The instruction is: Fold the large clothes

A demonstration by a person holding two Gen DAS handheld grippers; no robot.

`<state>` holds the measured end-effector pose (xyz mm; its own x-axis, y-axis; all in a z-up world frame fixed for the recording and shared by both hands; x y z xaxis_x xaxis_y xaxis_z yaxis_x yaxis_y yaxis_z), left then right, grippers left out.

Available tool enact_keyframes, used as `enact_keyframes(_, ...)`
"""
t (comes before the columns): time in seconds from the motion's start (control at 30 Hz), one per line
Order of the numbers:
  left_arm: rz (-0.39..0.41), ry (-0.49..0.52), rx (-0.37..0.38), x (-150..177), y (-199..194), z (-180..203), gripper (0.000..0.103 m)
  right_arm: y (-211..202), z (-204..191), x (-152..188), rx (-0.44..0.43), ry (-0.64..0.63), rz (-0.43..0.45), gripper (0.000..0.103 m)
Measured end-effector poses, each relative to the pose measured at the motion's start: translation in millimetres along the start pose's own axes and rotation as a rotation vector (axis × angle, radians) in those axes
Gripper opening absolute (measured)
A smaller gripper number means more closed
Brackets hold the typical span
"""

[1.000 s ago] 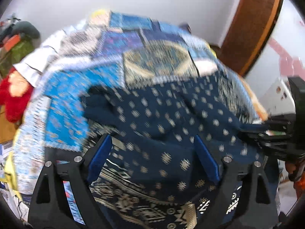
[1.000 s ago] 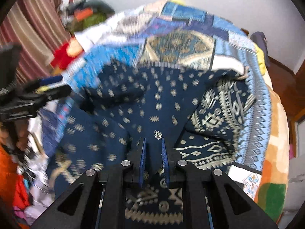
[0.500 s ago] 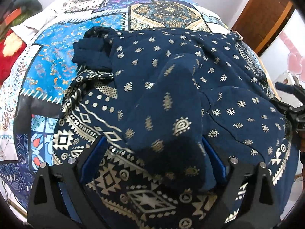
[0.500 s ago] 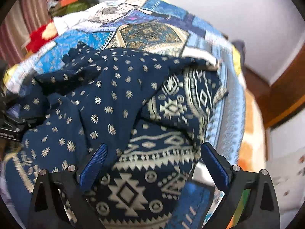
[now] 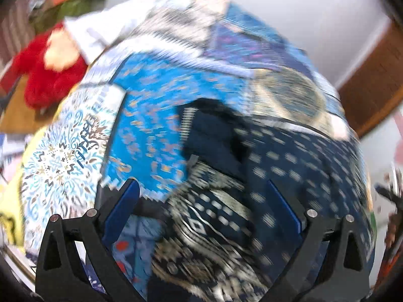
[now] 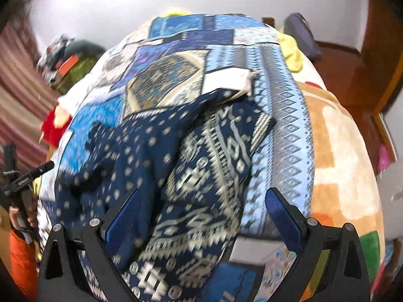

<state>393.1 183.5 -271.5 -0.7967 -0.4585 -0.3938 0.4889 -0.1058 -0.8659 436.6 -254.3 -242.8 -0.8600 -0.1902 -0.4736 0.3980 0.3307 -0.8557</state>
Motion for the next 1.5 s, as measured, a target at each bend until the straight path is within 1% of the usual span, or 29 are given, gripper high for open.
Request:
enact_keyframes(0.07,-0.058,-0.045,-0.001,-8,31,-12,0.100,13,14,-9,-0.020,0.040,-0.011,0.098)
enact_keyframes(0.13,-0.101,-0.074,-0.005,-8,56,-19,0.100,27,26,-15,-0.038,0.081,-0.028,0.098)
enact_keyframes(0.17,-0.121,-0.089,0.024,-9,70,-19,0.099,34,30,-17,-0.045,0.098,-0.038,0.098)
enact_keyframes(0.2,-0.124,-0.088,0.048,-10,76,-15,0.099,40,34,-19,-0.058,0.112,-0.046,0.098)
enact_keyframes(0.27,-0.102,-0.057,0.066,-14,84,-2,0.099,52,39,-24,-0.084,0.133,-0.056,0.098)
enact_keyframes(0.33,-0.103,-0.009,0.078,-18,95,10,0.099,64,41,-31,-0.114,0.151,-0.058,0.098)
enact_keyframes(0.4,-0.117,0.019,0.058,-21,110,18,0.098,75,41,-39,-0.149,0.161,-0.055,0.097)
enact_keyframes(0.43,-0.135,0.030,0.063,-21,120,22,0.089,81,41,-44,-0.167,0.169,-0.051,0.094)
enact_keyframes(0.47,-0.161,0.035,0.075,-21,130,27,0.083,87,41,-49,-0.181,0.182,-0.042,0.091)
enact_keyframes(0.5,-0.159,0.032,0.068,-23,138,31,0.083,92,41,-54,-0.193,0.189,-0.031,0.090)
enact_keyframes(0.53,-0.146,0.036,0.071,-26,141,36,0.082,97,39,-59,-0.207,0.191,-0.019,0.083)
enact_keyframes(0.57,-0.136,0.048,0.069,-28,143,40,0.073,102,37,-63,-0.219,0.194,-0.013,0.073)
enact_keyframes(0.6,-0.132,0.055,0.060,-29,144,42,0.065,108,35,-67,-0.222,0.195,-0.015,0.067)
enact_keyframes(0.63,-0.129,0.068,0.037,-31,146,45,0.051,114,33,-70,-0.227,0.194,-0.013,0.051)
enact_keyframes(0.67,-0.131,0.073,0.033,-32,147,48,0.040,118,31,-73,-0.234,0.192,-0.016,0.034)
enact_keyframes(0.7,-0.137,0.073,0.034,-33,145,51,0.036,125,27,-77,-0.252,0.190,-0.028,0.029)
enact_keyframes(0.73,-0.135,0.078,0.033,-36,143,52,0.028,130,24,-82,-0.265,0.198,-0.032,0.020)
enact_keyframes(0.77,-0.121,0.091,0.019,-39,138,55,0.024,132,21,-87,-0.265,0.195,-0.032,0.016)
enact_keyframes(0.83,-0.075,0.115,-0.010,-49,125,58,0.022,132,14,-100,-0.248,0.153,-0.013,0.013)
enact_keyframes(0.97,0.008,0.103,0.009,-77,91,55,0.020,124,-8,-138,-0.198,0.039,0.046,0.011)
enact_keyframes(1.03,0.054,0.110,0.005,-93,75,54,0.020,122,-21,-161,-0.178,-0.020,0.076,0.010)
enact_keyframes(1.1,0.091,0.133,-0.024,-108,69,54,0.020,121,-30,-182,-0.147,-0.064,0.109,0.010)
enact_keyframes(1.17,0.122,0.157,-0.068,-123,70,51,0.020,126,-37,-205,-0.102,-0.101,0.138,0.010)
enact_keyframes(1.23,0.120,0.142,-0.110,-136,80,42,0.020,135,-40,-219,-0.082,-0.117,0.145,0.010)
enact_keyframes(1.3,0.101,0.118,-0.155,-140,91,27,0.020,149,-42,-227,-0.038,-0.147,0.132,0.010)
enact_keyframes(1.37,0.067,0.087,-0.173,-143,108,16,0.020,170,-38,-229,0.040,-0.169,0.095,0.010)
enact_keyframes(1.43,0.030,0.053,-0.173,-142,127,6,0.023,186,-31,-226,0.093,-0.185,0.055,0.011)
enact_keyframes(1.47,0.023,0.047,-0.177,-140,132,3,0.026,192,-28,-223,0.084,-0.188,0.057,0.011)
enact_keyframes(1.5,0.021,0.044,-0.180,-139,137,1,0.027,191,-24,-220,0.074,-0.188,0.072,0.011)
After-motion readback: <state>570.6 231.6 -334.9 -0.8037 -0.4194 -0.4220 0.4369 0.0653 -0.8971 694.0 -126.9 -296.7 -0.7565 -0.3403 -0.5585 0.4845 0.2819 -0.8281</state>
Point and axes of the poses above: each gripper's, at about its wrist camera, not at the fingertips, and y roughly the way its jaws point, z to its right, x to its underside, the point moved 8 cm from there along y, roughly the way its jaws point, and after that the axes turned 9 degrees about -y, right-handed, at the moved point
